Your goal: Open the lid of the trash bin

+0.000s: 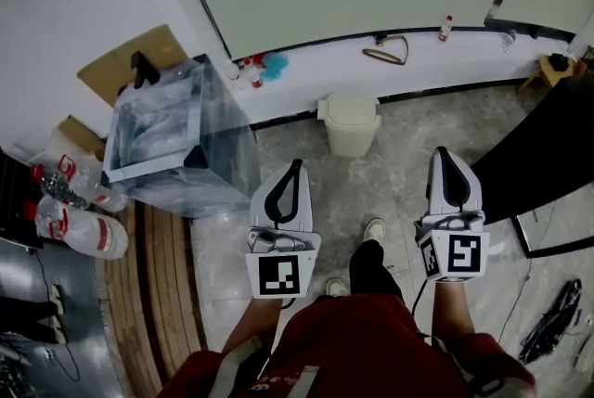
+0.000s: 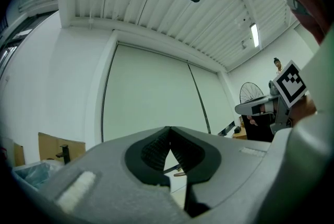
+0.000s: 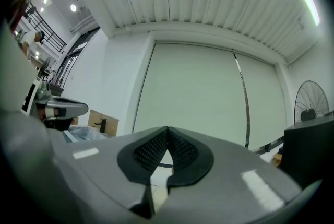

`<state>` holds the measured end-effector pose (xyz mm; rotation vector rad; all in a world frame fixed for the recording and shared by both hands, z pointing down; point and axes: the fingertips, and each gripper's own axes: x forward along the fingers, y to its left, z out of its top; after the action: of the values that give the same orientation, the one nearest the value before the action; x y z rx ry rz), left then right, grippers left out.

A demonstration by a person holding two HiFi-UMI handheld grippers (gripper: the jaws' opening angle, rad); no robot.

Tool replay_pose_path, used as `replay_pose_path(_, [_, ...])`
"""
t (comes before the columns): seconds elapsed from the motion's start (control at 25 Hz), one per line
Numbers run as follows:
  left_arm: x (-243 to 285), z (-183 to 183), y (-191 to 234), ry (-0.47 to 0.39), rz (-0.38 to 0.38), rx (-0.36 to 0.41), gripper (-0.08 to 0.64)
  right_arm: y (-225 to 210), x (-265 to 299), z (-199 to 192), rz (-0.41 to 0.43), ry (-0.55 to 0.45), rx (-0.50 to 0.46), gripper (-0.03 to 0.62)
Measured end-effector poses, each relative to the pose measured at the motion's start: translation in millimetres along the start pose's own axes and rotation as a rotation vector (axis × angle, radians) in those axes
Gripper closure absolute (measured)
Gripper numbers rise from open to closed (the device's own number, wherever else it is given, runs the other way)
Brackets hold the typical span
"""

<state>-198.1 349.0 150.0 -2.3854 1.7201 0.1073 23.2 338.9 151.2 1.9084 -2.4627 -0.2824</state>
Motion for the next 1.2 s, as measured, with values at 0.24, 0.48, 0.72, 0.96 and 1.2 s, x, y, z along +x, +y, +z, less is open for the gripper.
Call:
replay_pose_path(0.24, [37,-19,2,0.041,0.019,0.000,0.555,-20,38,-14,0.011,0.007,-0.009,0.592])
replay_pose_path(0.48, [97,-44,6,0.072,0.030,0.004,0.555,-61,88,-44,-0.015,0.041,0.050,0.592])
replay_pose_path(0.72, [169,-57,2,0.083,0.034,0.002,0.555,-100,142,-65,-0.020,0.062,0.075,0.592])
replay_pose_path(0.96, [241,-71,-14,0.082,0.016,0.002,0.555,-140,193,-79,-0.020,0.062,0.089,0.592])
replay_pose_path(1.2, [301,-88,-37,0.106,-0.013,-0.003,0.554,-183,228,-99,-0.041,0.083,0.113,0.592])
